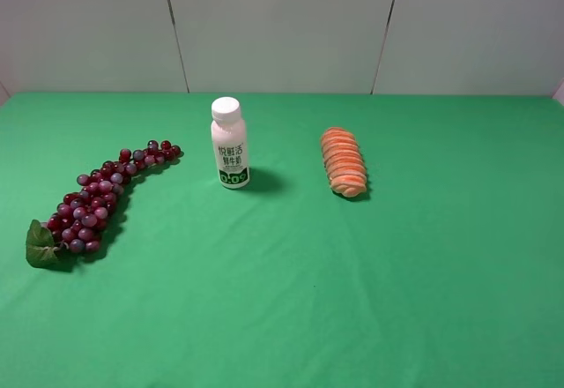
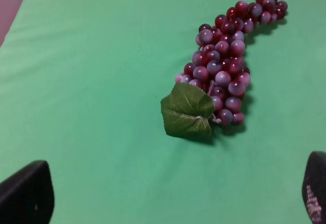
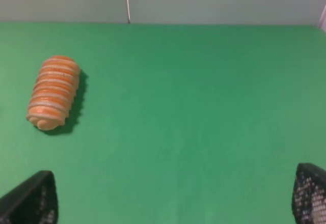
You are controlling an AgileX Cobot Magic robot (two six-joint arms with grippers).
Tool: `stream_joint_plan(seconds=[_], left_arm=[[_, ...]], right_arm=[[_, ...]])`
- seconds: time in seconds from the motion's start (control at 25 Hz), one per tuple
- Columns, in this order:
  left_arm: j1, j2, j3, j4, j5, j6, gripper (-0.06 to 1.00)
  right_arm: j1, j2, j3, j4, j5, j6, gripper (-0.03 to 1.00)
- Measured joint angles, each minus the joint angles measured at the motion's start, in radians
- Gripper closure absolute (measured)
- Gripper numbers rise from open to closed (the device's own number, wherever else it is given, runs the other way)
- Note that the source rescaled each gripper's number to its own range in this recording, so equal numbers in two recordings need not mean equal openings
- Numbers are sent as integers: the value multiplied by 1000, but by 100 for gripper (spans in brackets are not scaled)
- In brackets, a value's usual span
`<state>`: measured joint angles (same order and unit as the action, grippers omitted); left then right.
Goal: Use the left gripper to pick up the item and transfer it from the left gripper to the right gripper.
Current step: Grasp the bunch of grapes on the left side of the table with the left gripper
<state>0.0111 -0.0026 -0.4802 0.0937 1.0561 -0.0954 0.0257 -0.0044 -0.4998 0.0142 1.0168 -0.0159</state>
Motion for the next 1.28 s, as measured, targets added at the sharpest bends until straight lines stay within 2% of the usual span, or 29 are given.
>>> stream_joint_plan(seconds=[1.12,1.28], left_arm=[[0,0,-3,0,6,-1,-2],[0,63,-42,0,28,-8,-2]], right_arm=[[0,0,0,0,0,0,-3],[0,0,0,0,0,0,-3]])
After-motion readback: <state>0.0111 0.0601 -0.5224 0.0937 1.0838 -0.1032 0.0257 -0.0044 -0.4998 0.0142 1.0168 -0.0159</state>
